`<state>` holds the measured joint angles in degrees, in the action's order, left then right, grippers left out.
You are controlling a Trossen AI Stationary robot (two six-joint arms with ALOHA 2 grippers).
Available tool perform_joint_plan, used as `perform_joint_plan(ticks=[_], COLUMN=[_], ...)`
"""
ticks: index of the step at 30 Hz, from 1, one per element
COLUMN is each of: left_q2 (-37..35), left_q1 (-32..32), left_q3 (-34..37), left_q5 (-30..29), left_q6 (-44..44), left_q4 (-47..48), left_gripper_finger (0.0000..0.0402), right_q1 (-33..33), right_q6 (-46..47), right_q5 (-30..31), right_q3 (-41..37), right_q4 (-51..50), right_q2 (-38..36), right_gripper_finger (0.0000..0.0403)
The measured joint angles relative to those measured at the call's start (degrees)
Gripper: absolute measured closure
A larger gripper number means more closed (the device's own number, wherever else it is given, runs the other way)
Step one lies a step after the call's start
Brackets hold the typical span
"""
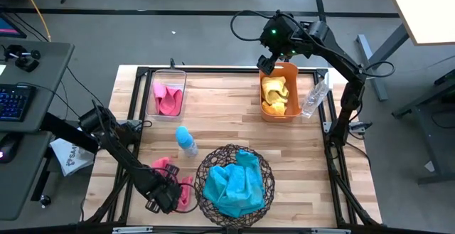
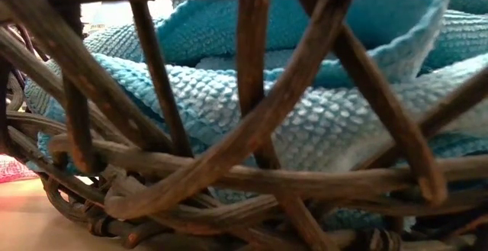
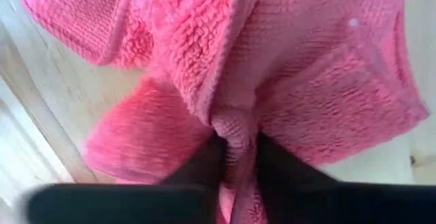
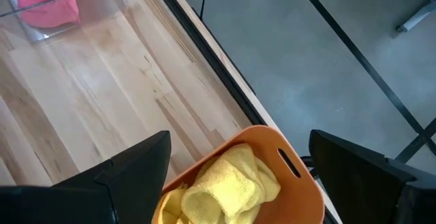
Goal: Sort microfiber towel by color & place in baskets
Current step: Put the pink towel into the transparent bin
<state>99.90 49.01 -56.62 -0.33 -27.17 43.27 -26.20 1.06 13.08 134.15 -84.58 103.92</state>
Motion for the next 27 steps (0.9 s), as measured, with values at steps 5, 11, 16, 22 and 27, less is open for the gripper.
perform_joint_plan(ticks=[5,11,16,22,27], left_q2=[-1.9,-17.1,-35.4,-51.1,-54.9], left_q1=[-0.3,-0.8,-3.1,-7.5,-10.1], left_q3=[0.0,0.0,-2.7,-9.7,-15.4], left_q5=[0.9,1.8,1.8,-8.2,-32.0], left_q6=[-5.8,-14.7,-24.3,-34.5,-13.2], left_q4=[3.2,9.6,9.7,5.6,-3.0], left_gripper_finger=[0.0391,0.0399,0.04,0.0401,0.0401], right_q1=[0.0,0.0,0.0,0.0,0.0], right_q6=[-1.1,-2.7,-3.0,-3.0,-2.6], right_q5=[0.0,0.0,0.0,0.0,0.0], right_q3=[0.0,0.0,0.0,0.0,0.0], right_q4=[0.5,2.6,3.1,3.2,4.0], right_q2=[0.0,0.0,0.0,0.0,0.0], right_gripper_finger=[0.0057,0.0057,0.0057,0.0057,0.0057])
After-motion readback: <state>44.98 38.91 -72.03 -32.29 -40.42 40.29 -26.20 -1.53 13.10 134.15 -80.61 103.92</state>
